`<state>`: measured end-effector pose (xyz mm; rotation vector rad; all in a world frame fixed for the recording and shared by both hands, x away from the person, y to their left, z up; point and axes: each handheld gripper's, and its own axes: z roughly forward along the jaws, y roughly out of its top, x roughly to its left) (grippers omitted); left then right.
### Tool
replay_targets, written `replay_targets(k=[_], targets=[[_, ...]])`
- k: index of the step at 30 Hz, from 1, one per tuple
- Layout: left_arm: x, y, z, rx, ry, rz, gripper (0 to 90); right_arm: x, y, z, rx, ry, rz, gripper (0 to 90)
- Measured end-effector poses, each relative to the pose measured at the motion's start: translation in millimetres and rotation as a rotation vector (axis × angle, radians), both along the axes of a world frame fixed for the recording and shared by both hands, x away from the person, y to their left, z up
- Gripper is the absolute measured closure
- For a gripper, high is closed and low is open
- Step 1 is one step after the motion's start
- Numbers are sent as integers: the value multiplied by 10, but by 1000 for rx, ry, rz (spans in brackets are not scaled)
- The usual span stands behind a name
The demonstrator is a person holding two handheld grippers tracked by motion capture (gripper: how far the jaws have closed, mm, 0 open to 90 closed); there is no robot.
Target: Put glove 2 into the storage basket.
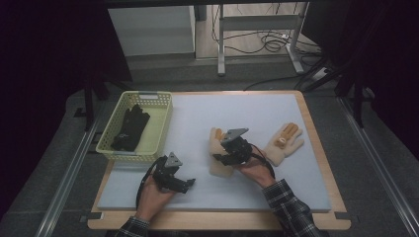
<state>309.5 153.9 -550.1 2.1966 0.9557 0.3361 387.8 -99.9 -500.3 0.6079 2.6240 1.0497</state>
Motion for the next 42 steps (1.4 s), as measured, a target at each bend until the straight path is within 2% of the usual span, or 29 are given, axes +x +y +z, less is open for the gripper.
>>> replay_targets(k=[3, 4, 6, 11, 17, 22, 35, 42], targets=[[0, 0, 0, -1, 1, 0, 11, 45, 47, -136, -8, 39, -19, 363], [0, 0, 0, -1, 1, 0, 11, 53, 53, -168, -7, 39, -25, 331], [-1, 0, 0, -1, 1, 1, 11, 65, 33, -162, 13, 47, -35, 294], [0, 0, 0, 0, 0, 0, 11, 84, -86, -58, 57, 43, -64, 277], [0, 0, 0, 0, 0, 0, 11, 123, -261, -23, 53, 25, -120, 283], [0, -1, 0, -1, 0, 0, 11, 168, -450, 1, 57, 32, -170, 293], [0, -1, 0, 0, 0, 1, 12, 221, -1062, 126, 50, -3, -320, 296], [0, -1, 0, 0, 0, 0, 12, 250, -1420, 203, 42, -24, -444, 293]])
